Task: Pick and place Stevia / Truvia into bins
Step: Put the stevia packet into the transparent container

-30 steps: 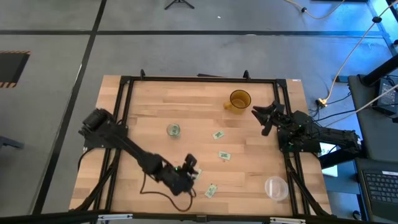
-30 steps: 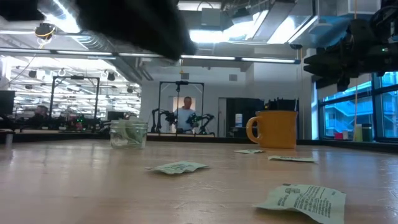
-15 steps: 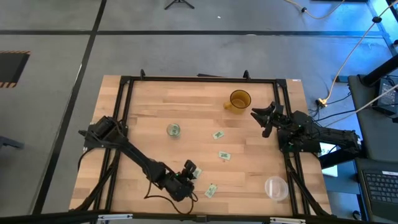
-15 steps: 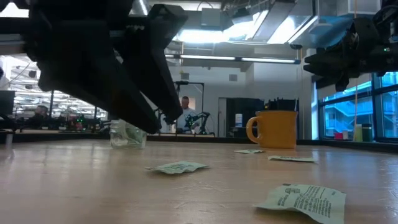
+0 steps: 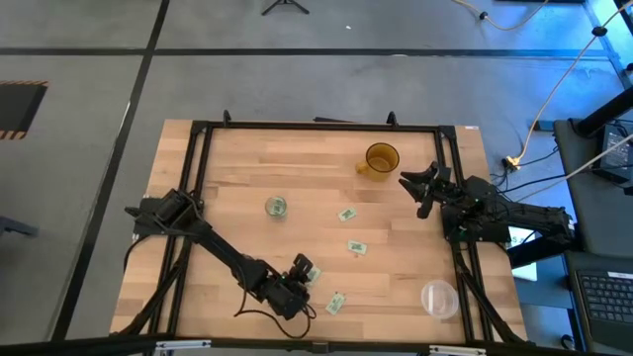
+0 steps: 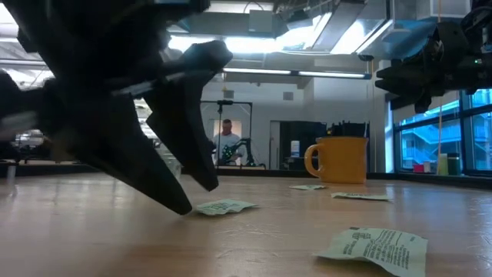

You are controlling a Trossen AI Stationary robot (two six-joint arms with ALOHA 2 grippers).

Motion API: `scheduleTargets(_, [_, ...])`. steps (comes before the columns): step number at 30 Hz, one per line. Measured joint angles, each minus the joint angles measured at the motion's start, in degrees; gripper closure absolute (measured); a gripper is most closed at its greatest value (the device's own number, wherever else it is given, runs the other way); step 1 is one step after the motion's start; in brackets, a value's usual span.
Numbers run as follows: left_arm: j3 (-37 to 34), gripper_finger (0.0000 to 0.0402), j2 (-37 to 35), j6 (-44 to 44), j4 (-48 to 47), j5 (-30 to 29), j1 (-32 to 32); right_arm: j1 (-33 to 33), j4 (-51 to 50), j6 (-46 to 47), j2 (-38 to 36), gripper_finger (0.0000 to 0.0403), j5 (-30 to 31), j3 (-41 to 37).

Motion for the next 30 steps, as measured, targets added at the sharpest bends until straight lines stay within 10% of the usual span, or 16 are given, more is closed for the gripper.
scheduleTargets(30, [0.3,0.0341,3.7,-3.9,0.6,5.7,3.0,0.0,0.0,0.2,0.0,0.0269,0.0,0.0])
